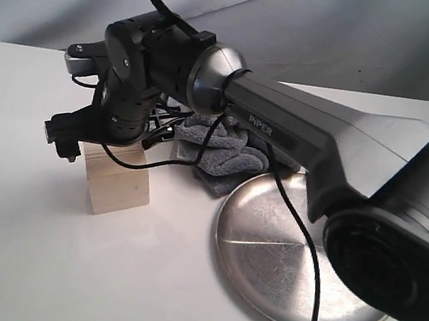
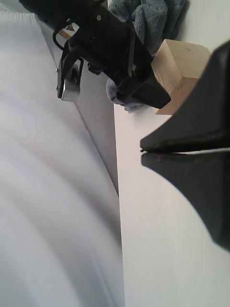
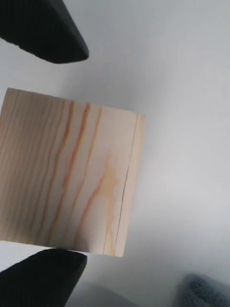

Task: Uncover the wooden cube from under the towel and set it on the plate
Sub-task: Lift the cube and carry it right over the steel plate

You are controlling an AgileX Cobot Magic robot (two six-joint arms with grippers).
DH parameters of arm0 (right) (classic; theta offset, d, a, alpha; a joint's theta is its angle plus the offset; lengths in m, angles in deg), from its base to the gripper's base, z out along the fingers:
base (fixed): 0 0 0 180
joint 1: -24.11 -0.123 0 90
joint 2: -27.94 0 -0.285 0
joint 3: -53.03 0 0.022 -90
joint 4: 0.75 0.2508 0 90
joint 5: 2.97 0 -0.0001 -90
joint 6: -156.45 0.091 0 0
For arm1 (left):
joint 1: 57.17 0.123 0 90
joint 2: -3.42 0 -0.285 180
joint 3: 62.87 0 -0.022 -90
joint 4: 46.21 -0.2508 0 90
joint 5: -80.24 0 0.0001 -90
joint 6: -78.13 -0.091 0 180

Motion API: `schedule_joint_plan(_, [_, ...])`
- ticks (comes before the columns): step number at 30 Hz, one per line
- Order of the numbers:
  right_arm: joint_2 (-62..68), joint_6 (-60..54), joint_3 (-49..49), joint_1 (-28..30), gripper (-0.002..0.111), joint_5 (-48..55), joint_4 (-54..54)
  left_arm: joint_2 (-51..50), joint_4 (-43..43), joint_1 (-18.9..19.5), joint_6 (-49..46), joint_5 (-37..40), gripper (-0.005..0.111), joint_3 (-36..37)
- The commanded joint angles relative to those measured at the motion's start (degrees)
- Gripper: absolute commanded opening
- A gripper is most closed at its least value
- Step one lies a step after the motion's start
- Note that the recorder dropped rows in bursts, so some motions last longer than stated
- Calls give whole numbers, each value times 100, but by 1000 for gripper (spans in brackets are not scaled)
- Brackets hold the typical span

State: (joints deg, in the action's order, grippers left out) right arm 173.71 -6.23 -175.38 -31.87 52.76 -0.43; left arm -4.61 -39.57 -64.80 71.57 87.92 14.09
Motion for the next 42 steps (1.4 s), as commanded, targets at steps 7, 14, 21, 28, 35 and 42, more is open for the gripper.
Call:
schedule_joint_plan(7, [235, 102, 24, -5, 96, -40, -1, 24, 10, -28, 14, -18, 0, 25])
schedule_joint_plan(14, [417, 328, 24, -5, 93, -50, -32, 24, 10, -28, 14, -18, 0, 25])
schedule_joint_plan(21, [417, 961, 24, -5, 48, -22, -178, 24, 10, -28, 14, -18, 0, 25])
schedule_joint_plan(28, [357, 835, 24, -5, 0, 200, -198, 24, 10, -28, 14, -18, 0, 25])
schedule_joint_plan(35, [-102, 792, 24, -5, 0, 374, -280, 24, 10, -28, 14, -18, 0, 25])
schedule_joint_plan(42, [-506, 541, 24, -17, 0, 960, -280, 24, 10, -28, 14, -18, 0, 25])
